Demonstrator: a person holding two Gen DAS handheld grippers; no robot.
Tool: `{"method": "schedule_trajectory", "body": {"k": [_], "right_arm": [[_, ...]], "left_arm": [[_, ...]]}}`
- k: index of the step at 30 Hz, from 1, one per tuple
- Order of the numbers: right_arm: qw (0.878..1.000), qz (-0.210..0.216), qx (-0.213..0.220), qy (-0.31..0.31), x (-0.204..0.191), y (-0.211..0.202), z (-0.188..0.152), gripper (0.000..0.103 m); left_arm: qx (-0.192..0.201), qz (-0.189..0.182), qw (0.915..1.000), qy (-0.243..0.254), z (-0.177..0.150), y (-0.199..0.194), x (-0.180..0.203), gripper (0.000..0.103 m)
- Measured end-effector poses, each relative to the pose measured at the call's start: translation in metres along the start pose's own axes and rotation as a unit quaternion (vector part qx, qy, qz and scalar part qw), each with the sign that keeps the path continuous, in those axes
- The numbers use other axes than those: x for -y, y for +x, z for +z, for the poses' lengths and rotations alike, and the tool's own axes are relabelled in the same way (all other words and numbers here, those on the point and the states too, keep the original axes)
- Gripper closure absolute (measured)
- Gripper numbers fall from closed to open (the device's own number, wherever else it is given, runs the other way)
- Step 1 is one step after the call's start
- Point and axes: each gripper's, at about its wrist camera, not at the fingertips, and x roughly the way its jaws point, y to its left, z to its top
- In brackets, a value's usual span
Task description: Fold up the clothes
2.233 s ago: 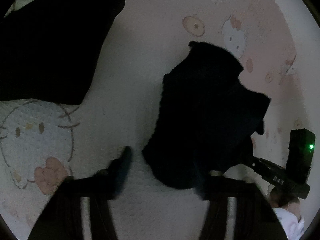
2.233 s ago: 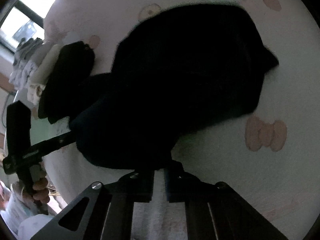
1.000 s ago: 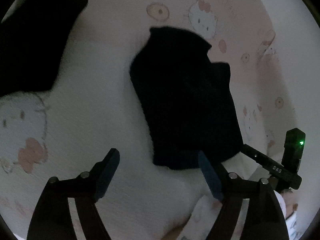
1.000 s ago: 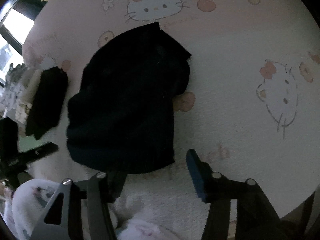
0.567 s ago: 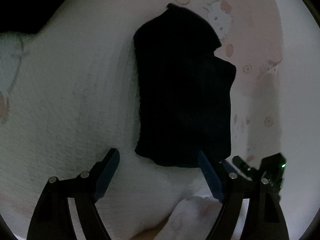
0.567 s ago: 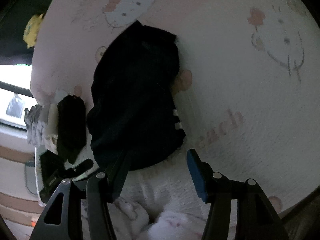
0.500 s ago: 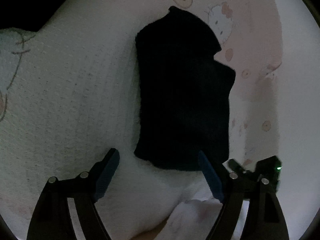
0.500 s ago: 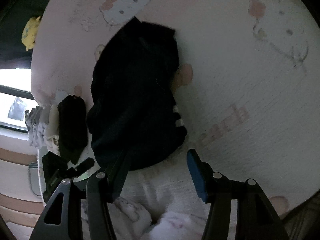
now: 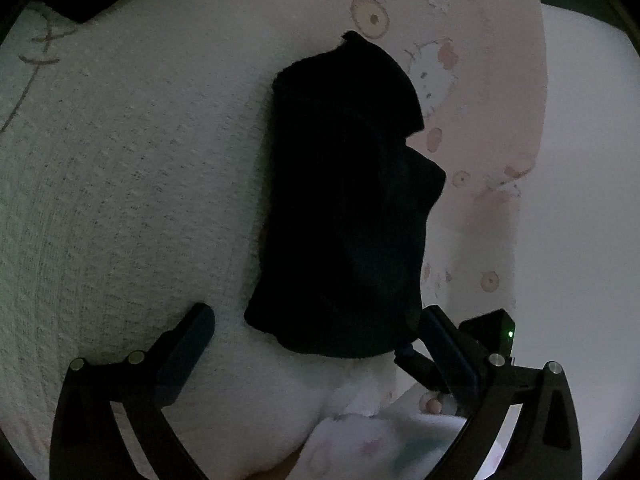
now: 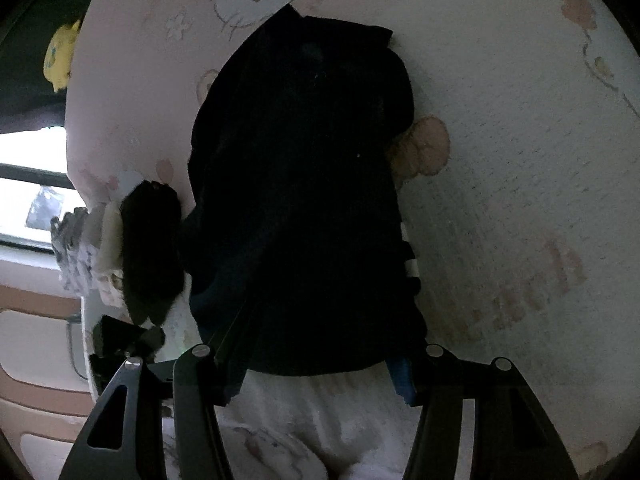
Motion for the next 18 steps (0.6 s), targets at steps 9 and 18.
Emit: {"method": "schedule_trajectory", "body": {"k": [9, 18], "right_arm": [[0.999, 0.03, 0.01, 0.018, 0.009, -0.004, 0.003, 0.046], [0.999, -0.029, 0.019, 0.007, 0.003, 0.002, 0.009, 0.093]], "left_arm": [[0.01, 0.076, 0.9963, 0.04, 0.0, 0.008, 0.02, 0.044], [0.017, 0.095, 0.9939, 0.052, 0.003, 0.002, 0.007, 0.079]]}}
